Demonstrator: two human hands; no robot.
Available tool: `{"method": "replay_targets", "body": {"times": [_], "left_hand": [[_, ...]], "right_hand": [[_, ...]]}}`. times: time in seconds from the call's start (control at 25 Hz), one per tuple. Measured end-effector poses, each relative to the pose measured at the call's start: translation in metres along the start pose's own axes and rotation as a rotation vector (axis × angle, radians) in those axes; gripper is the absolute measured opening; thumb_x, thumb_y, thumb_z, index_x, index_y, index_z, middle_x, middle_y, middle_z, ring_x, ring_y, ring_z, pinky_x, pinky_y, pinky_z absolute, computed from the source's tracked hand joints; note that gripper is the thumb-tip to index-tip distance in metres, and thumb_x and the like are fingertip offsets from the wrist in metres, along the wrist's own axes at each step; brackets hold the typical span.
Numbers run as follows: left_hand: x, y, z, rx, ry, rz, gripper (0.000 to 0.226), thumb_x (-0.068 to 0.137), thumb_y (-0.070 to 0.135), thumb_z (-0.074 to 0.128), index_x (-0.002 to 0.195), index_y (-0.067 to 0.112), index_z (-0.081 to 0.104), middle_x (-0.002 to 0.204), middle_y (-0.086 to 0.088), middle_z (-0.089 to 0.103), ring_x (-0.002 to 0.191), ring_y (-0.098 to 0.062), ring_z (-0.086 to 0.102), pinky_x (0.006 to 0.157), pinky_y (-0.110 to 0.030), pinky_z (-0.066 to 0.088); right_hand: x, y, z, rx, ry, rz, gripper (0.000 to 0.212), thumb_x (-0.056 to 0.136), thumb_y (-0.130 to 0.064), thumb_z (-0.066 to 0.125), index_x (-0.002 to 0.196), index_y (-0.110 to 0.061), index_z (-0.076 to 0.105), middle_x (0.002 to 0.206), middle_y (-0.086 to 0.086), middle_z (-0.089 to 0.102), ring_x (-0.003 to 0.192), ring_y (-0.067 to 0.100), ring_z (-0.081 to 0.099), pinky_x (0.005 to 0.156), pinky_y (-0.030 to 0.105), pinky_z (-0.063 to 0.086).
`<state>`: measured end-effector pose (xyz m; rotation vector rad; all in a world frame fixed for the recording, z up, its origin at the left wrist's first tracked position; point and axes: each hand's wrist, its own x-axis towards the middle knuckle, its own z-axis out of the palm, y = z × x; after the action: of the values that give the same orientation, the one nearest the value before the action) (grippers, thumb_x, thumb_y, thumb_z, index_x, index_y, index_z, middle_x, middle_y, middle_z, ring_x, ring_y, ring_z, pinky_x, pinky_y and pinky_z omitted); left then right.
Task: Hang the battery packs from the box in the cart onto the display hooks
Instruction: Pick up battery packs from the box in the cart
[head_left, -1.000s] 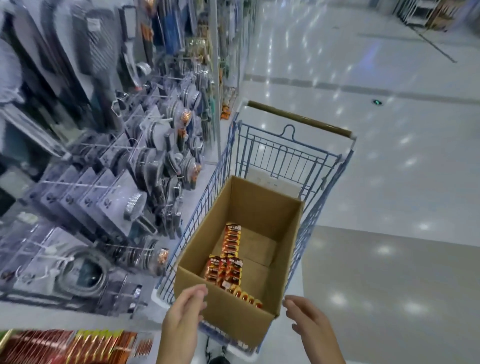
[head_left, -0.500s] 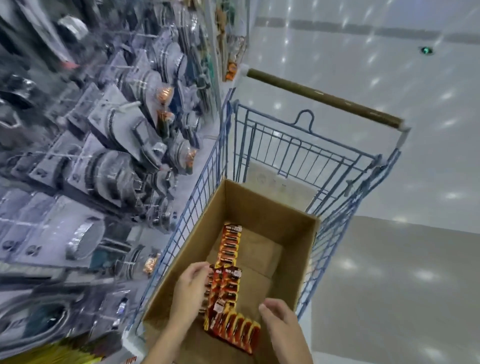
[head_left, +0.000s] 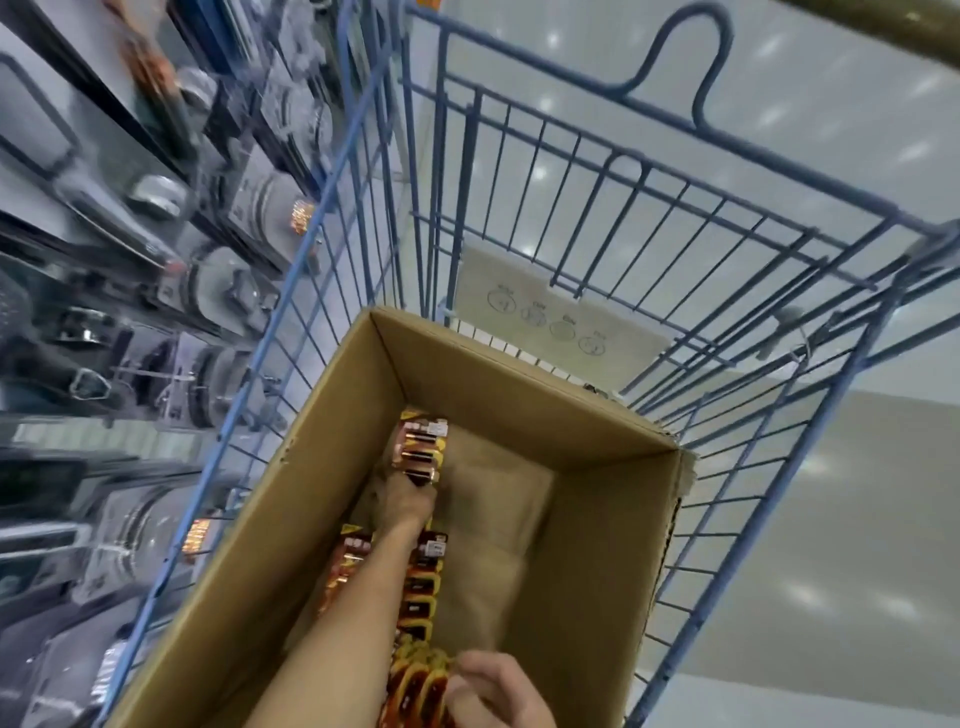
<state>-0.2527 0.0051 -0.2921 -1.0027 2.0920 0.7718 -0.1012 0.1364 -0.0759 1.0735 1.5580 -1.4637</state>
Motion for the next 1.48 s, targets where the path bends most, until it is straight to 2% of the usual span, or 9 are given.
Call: {"method": "replay_targets", "body": {"times": [0.16,0.28,0.44,0.64,0.84,1.0,1.16,1.32,1.48], "left_hand": [[0.007,-0.004,0.014,-0.047,0.117,-0.045,0.084,0.085,0.022,0.081,0.151,0.001,0.034,0.153,-0.026,0.037,0.139,-0.048,0.042,0.117,-0.053,0.037],[0.007,0.000,0.022,-0.093,0.121,-0.057,0.091,0.083,0.023,0.083,0.152,-0.001,0.029,0.154,-0.028,0.033,0.139,-0.048,0.041,0.116,-0.051,0.037],[0.014,0.002,0.027,0.028,0.094,-0.103,0.070,0.084,0.045,0.078,0.135,0.002,0.055,0.143,-0.023,0.054,0.135,-0.041,0.047,0.112,-0.046,0.037],[0.012,-0.002,0.013,-0.255,-0.046,-0.013,0.020,0.086,0.012,0.076,0.105,0.008,0.073,0.111,-0.014,0.075,0.107,-0.032,0.069,0.097,-0.038,0.054],[-0.024,-0.009,-0.038,-0.449,0.002,0.140,0.023,0.084,0.002,0.075,0.096,0.019,0.065,0.106,-0.007,0.074,0.097,-0.027,0.070,0.089,-0.042,0.057],[-0.106,-0.015,-0.091,-0.569,-0.043,0.147,0.034,0.092,0.001,0.068,0.117,0.024,0.068,0.112,-0.001,0.075,0.100,-0.016,0.071,0.089,-0.035,0.055],[-0.199,-0.048,-0.134,-0.618,-0.039,0.057,0.034,0.094,0.004,0.068,0.109,0.034,0.069,0.098,0.007,0.079,0.094,-0.015,0.074,0.085,-0.043,0.060],[-0.245,-0.077,-0.174,-0.718,-0.087,-0.072,0.042,0.077,-0.008,0.081,0.103,0.024,0.071,0.084,0.002,0.080,0.086,-0.021,0.074,0.068,-0.035,0.052],[-0.261,-0.089,-0.200,-0.832,-0.220,-0.092,0.088,0.025,0.021,0.109,0.106,0.015,0.076,0.097,-0.010,0.081,0.080,-0.023,0.079,0.072,-0.036,0.055]], "right_hand": [[0.002,0.017,0.007,-0.022,0.025,-0.006,0.007,0.088,-0.014,0.077,0.093,-0.015,0.071,0.099,0.007,0.076,0.079,-0.002,0.071,0.083,0.013,0.052],[0.010,0.021,0.004,0.013,0.075,0.022,0.008,0.084,-0.009,0.080,0.088,-0.012,0.073,0.094,0.008,0.077,0.073,0.005,0.071,0.072,0.013,0.051],[0.016,0.020,0.008,-0.027,0.146,-0.008,0.009,0.081,-0.005,0.080,0.081,-0.011,0.073,0.086,0.004,0.077,0.057,0.005,0.061,0.062,0.011,0.047],[0.013,0.012,0.008,0.073,0.126,0.051,0.010,0.081,-0.002,0.081,0.082,-0.008,0.073,0.084,0.004,0.077,0.062,0.010,0.063,0.059,0.010,0.045],[0.018,-0.010,0.011,0.149,0.075,0.193,0.007,0.090,-0.001,0.071,0.093,-0.007,0.071,0.089,0.005,0.074,0.080,0.014,0.063,0.070,0.021,0.043],[0.052,-0.008,0.030,0.031,0.200,0.220,0.008,0.092,-0.011,0.063,0.098,-0.016,0.066,0.105,0.012,0.072,0.091,0.024,0.065,0.089,0.037,0.049],[0.093,0.005,0.049,-0.107,0.229,0.234,0.011,0.101,-0.016,0.054,0.109,-0.009,0.058,0.100,0.004,0.061,0.098,0.023,0.059,0.089,0.029,0.048],[0.162,0.025,0.080,-0.145,0.225,0.305,0.040,0.088,-0.037,0.075,0.116,-0.008,0.071,0.122,0.010,0.071,0.103,0.026,0.067,0.093,0.032,0.055],[0.185,0.031,0.104,-0.155,0.236,0.385,0.111,0.067,-0.049,0.092,0.147,-0.002,0.031,0.151,0.016,0.042,0.139,0.034,0.045,0.111,0.040,0.042]]}}
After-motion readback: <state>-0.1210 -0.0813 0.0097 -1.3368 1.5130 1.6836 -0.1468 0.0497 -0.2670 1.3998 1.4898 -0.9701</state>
